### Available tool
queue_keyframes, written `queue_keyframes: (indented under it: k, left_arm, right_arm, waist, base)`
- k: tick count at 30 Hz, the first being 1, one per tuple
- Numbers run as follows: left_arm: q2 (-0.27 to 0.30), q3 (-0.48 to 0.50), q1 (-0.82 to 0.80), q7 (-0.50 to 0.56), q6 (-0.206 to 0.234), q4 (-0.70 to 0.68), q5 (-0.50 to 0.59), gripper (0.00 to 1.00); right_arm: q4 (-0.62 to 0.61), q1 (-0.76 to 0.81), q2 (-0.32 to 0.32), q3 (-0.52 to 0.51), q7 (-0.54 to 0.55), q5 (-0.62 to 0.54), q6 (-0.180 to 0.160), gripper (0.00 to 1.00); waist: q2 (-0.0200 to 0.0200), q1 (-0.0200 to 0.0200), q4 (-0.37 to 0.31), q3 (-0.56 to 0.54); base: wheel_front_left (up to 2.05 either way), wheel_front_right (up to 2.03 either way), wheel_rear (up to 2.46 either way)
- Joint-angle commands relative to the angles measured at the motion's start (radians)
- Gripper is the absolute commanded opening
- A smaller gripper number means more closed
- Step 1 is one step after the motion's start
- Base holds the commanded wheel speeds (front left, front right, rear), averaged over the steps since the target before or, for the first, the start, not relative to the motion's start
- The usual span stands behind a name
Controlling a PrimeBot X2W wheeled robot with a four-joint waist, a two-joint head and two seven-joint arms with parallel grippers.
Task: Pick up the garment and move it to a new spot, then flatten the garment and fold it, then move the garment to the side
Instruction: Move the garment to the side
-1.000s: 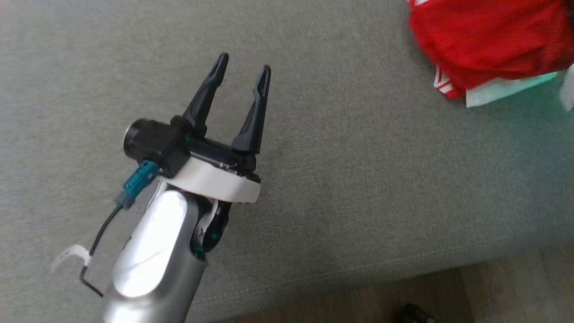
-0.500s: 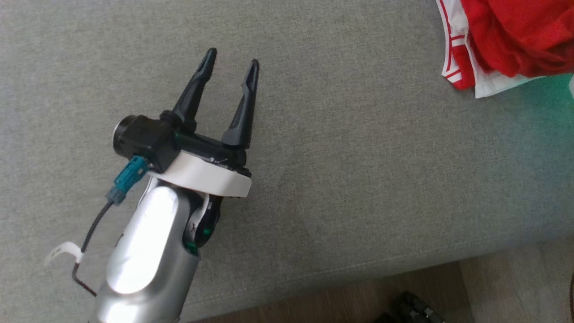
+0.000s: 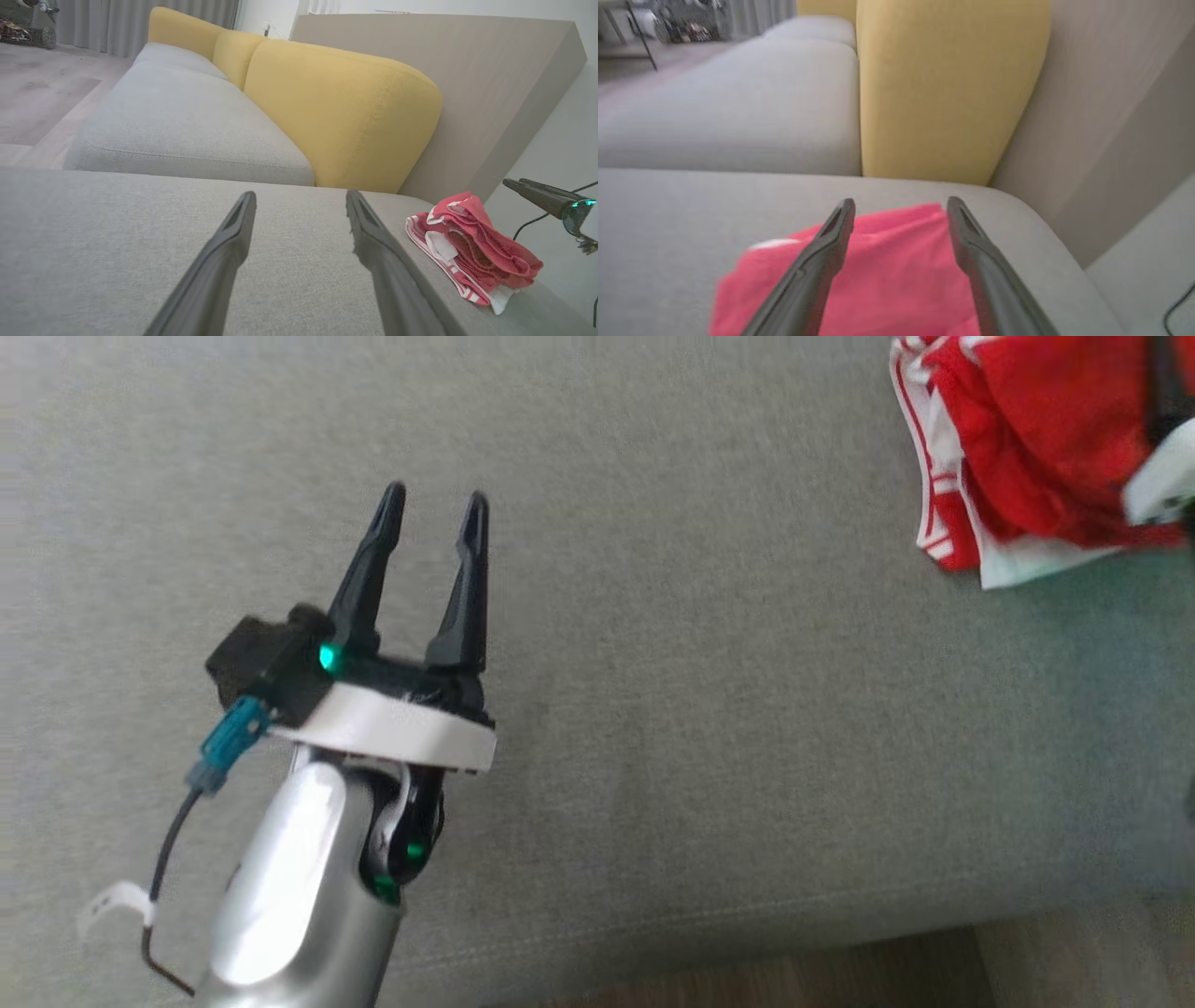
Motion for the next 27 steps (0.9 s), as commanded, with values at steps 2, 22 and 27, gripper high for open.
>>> queue_keyframes:
  k: [2, 22, 27]
  left_arm:
    - [0.003, 0.035, 0.015, -0.005, 0.009, -0.040, -0.013, 1.00]
    - [0.003, 0.079, 0.267, -0.005, 0.054, 0.006, -0.062, 1.00]
    - [0.003, 0.103, 0.301, -0.005, 0.049, 0.010, -0.033, 1.00]
  right_arm:
    - [-0.070, 0.056, 0.019, 0.007, -0.029, 0.037, 0.007, 1.00]
    - [-0.465, 0.608, 0.240, -0.057, -0.245, -0.027, 0.007, 1.00]
    - [-0.508, 0.696, 0.297, -0.106, -0.267, -0.082, 0.007, 1.00]
  waist:
    - [0.0000, 0.0000, 0.042, -0.069]
    - [0.0000, 0.0000, 0.193, -0.316]
    - [0.0000, 0.0000, 0.199, -0.342]
  base:
    - [0.00, 0.00, 0.00]
    - [0.00, 0.00, 0.00]
    - [0.00, 0.00, 0.00]
